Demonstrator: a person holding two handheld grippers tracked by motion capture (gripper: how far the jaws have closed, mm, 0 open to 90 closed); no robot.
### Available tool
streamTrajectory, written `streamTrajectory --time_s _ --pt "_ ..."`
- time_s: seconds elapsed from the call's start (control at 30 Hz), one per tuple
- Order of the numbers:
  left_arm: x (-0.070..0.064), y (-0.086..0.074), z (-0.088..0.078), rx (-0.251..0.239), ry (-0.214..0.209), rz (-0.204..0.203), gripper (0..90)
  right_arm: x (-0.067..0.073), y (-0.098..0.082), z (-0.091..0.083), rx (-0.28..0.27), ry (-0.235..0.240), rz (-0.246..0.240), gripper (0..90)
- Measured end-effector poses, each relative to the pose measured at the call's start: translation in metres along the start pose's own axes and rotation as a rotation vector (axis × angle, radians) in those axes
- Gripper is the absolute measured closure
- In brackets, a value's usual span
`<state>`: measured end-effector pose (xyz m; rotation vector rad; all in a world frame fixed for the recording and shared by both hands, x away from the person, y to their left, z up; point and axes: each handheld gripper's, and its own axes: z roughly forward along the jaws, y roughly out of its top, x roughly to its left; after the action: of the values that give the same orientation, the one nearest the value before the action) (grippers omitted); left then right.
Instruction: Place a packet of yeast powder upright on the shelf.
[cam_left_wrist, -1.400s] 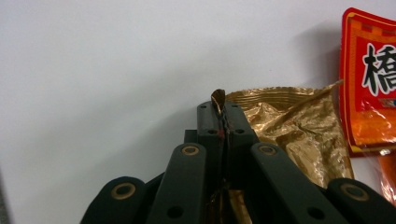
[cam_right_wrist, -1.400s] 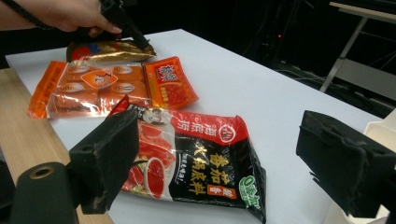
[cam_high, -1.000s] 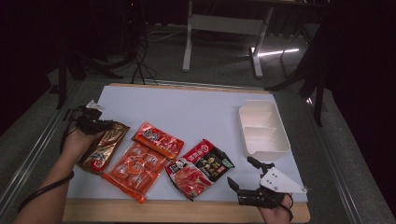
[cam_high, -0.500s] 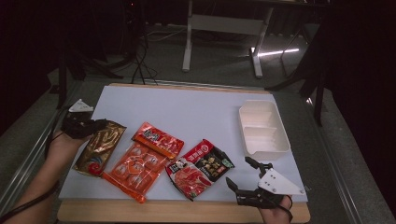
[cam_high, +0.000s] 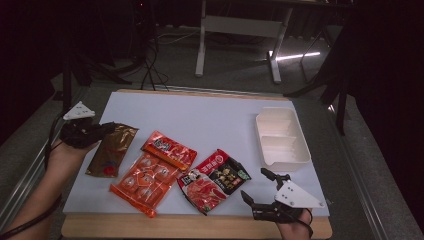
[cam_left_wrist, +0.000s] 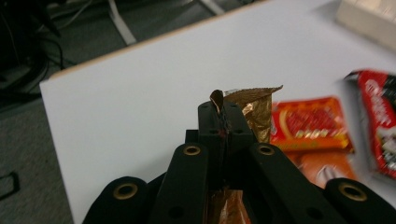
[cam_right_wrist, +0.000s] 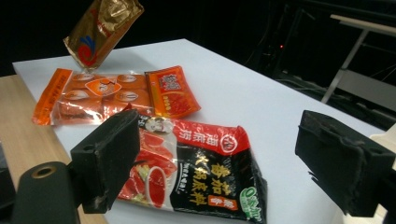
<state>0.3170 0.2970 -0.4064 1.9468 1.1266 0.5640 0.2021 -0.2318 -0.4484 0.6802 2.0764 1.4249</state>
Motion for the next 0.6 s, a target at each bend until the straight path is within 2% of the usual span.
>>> streamTrajectory --time_s 0.07,0.13,0.17,0.3,0.43,0.6 --pt "-0.003 0.003 0.0 -0.011 0.0 0.007 89.4 0.0 0.001 0.0 -0.001 -0.003 -0.004 13.8" --pt "-0.01 0.013 0.0 -0.044 -0.01 0.005 89.4 0.0 0.002 -0.002 -0.009 -0.007 -0.019 14.1" --pt "-0.013 0.016 0.0 -0.061 -0.029 0.0 89.4 0.0 0.002 -0.002 -0.01 -0.005 -0.021 14.2" --pt "-0.026 0.028 0.002 -0.108 -0.066 -0.006 89.3 -0.001 0.002 -0.003 -0.004 -0.002 0.001 14.1" --pt "-0.039 0.04 0.002 -0.136 -0.088 0.013 89.3 -0.002 0.002 -0.003 -0.003 -0.001 0.015 14.1" --pt "-0.057 0.052 0.003 -0.184 -0.164 0.014 89.3 -0.002 0.003 -0.005 -0.005 -0.006 0.021 14.4"
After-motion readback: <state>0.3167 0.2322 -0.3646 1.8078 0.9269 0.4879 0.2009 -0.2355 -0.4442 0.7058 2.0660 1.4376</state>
